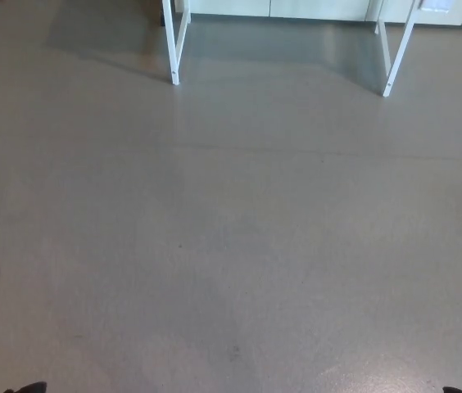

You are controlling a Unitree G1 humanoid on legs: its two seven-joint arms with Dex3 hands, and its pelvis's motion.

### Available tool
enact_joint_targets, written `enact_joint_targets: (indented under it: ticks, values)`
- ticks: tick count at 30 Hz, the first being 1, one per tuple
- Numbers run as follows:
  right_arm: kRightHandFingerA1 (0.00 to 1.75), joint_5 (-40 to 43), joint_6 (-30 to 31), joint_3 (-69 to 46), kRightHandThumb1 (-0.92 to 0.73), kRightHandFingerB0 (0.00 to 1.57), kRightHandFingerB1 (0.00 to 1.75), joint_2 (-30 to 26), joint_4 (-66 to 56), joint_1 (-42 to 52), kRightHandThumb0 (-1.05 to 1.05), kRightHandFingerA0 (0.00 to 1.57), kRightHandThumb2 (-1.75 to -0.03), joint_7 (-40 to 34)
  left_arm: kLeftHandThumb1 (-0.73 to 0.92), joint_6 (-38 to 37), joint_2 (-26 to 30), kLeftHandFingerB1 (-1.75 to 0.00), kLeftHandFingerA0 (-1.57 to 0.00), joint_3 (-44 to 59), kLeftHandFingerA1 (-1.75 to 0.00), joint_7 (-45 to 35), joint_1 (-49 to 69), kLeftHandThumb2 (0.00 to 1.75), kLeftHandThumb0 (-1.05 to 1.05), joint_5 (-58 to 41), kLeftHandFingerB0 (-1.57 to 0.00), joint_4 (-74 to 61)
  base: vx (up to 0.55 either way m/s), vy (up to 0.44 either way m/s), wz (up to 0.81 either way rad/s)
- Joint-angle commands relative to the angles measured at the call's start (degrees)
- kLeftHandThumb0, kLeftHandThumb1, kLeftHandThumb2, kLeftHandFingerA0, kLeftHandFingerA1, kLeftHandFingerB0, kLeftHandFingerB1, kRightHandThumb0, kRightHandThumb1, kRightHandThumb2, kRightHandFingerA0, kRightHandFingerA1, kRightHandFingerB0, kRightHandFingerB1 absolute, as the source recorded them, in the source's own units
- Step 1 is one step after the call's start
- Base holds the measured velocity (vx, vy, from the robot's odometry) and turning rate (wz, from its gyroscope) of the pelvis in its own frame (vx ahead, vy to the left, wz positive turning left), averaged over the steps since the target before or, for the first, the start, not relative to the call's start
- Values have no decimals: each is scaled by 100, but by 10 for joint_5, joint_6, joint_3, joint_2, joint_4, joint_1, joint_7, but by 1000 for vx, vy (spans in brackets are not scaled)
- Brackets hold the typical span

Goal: The robot walks towards a desk on which an eraser is kept on the left hand side and a container is kept on the right hand side. The robot picks up the eraser using its left hand and places it in the container.

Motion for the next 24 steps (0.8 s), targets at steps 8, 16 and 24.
enact_joint_targets:
  ticks: [8, 16, 24]
  values:
    - [62, -13, -53, 0, -56, 2, 46, -11, 1, 6, -62, 15, -98, -15, 58, -59, 11, -30, -28, 6, -40, -16, 8, 57, -27, -13, -20, 8, 0, 0, 0]
    - [62, -18, -54, 2, -56, 1, 43, -14, 3, 1, -59, 15, -98, -17, 57, -55, 13, -30, -29, 4, -41, -17, 5, 57, -28, -11, -20, 3, 0, 0, 0]
    - [68, -27, -45, 6, -77, 6, 32, -17, 0, 0, -58, 15, -66, -20, 57, -61, 14, -31, -29, 2, -41, -18, 5, 57, -28, -11, -20, 7, 0, 0, 0]
